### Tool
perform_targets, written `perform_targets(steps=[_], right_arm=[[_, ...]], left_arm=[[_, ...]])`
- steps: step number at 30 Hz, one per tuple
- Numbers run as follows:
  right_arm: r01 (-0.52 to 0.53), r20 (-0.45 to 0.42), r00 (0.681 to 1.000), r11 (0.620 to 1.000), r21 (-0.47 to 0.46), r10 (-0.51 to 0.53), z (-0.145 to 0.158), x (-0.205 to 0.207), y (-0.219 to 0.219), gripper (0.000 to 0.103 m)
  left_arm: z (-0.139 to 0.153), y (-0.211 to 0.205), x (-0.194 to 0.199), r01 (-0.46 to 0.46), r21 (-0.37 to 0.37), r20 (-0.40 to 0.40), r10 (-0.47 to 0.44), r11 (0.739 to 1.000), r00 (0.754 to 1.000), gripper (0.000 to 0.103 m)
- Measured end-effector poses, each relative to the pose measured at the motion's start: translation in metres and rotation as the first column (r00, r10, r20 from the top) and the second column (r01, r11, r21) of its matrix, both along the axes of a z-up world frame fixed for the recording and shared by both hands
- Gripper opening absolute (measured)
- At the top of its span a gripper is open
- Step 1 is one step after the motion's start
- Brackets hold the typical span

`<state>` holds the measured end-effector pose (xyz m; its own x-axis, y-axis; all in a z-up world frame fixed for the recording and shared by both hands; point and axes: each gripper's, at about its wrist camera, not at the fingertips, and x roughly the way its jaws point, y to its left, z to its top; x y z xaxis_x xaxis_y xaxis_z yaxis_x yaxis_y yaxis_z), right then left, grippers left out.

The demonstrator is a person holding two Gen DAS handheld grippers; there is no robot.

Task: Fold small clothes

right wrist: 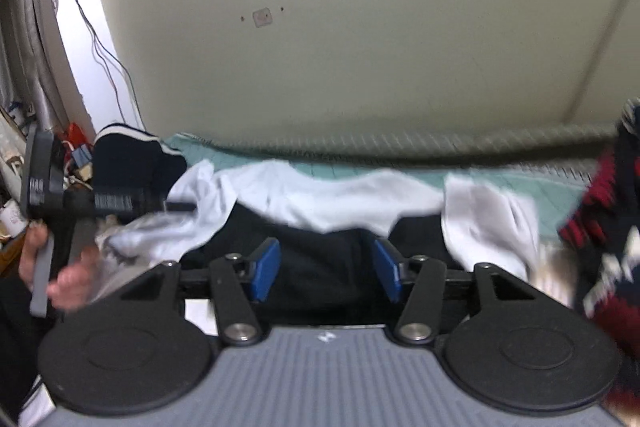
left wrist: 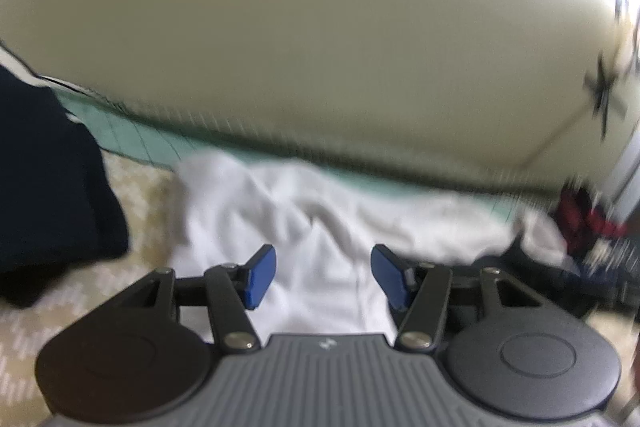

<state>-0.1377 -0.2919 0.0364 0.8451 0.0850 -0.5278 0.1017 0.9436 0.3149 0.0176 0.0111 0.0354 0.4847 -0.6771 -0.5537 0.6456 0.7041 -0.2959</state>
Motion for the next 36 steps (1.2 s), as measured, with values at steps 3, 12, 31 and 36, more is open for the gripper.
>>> perform_targets(steps=[3,12,31,36], right_arm=[[-0.007,0.029,1.000,1.000,0.027,0.006,0.009,-0.041,0.002,0.051],[-0.069,0.129,0.991,0.979,0.189,0.044,0.019,-0.131,0.005,0.052],[-0.208,-0.074,0.967,0.927,0.311,0.242,0.002,-0.254,0.053,0.052],[-0.226,-0.151,0.947,0.921,0.318,0.285,-0.025,-0.269,0.076,0.052]], left_arm=[[0.022,0.039,-0.007,-0.060,-0.114,-0.048,0.055,0.992,0.997,0.059],[0.039,0.195,-0.110,-0.216,0.006,0.029,0.216,0.976,0.976,0.066],[-0.022,0.289,-0.241,-0.274,0.130,-0.090,0.286,0.953,0.954,0.076],[-0.039,0.288,-0.246,-0.257,0.125,-0.124,0.272,0.958,0.954,0.074]])
